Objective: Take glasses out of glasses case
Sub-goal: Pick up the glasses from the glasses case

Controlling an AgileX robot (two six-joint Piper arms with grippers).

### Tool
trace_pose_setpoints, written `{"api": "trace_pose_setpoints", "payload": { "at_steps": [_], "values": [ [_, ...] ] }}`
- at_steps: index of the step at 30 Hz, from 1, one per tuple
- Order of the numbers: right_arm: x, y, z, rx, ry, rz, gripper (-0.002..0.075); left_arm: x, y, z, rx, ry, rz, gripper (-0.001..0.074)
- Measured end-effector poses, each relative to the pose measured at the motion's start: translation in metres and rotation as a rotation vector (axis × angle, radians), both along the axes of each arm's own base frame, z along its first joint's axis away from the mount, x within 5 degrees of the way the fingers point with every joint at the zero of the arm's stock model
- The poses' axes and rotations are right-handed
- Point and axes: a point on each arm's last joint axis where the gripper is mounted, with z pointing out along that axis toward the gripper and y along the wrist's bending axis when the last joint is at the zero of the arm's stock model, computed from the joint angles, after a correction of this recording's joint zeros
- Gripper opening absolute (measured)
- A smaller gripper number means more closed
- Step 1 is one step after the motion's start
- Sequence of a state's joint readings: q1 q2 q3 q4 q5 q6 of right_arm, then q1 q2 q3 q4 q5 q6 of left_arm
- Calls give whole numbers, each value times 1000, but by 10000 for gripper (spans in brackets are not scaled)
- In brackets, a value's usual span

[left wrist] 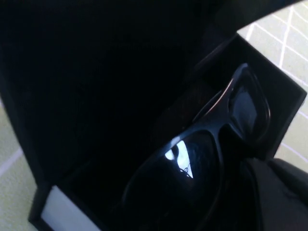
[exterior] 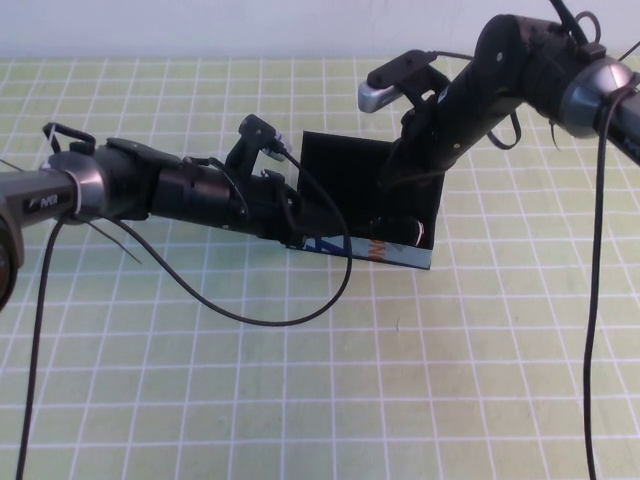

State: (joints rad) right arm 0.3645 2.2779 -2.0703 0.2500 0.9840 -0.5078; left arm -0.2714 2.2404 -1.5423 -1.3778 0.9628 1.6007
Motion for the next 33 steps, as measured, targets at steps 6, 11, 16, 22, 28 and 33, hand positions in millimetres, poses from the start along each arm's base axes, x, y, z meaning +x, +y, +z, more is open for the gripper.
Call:
{"api": "trace_pose_setpoints", "payload": {
  "at_steps": [6,11,16,22,28,33],
  "values": [
    [4,-2,-9,-5,13,-6,-16,-2,-1,1,-8,29,0,-3],
    [6,-1,-13,-6,17,-6,-16,-8,-11,1,-15,40,-35,-3],
    [6,0,-6,-10,24,9,-16,-12,-16,7,-48,51,-62,-3],
    [3,2,19,4,18,86,-15,-11,-6,46,-69,-34,-30,-3],
    [-6,8,31,10,-30,336,59,3,8,53,-32,-93,100,-3],
    [-10,16,29,-70,-88,455,277,10,9,36,0,-77,151,-3]
  ]
}}
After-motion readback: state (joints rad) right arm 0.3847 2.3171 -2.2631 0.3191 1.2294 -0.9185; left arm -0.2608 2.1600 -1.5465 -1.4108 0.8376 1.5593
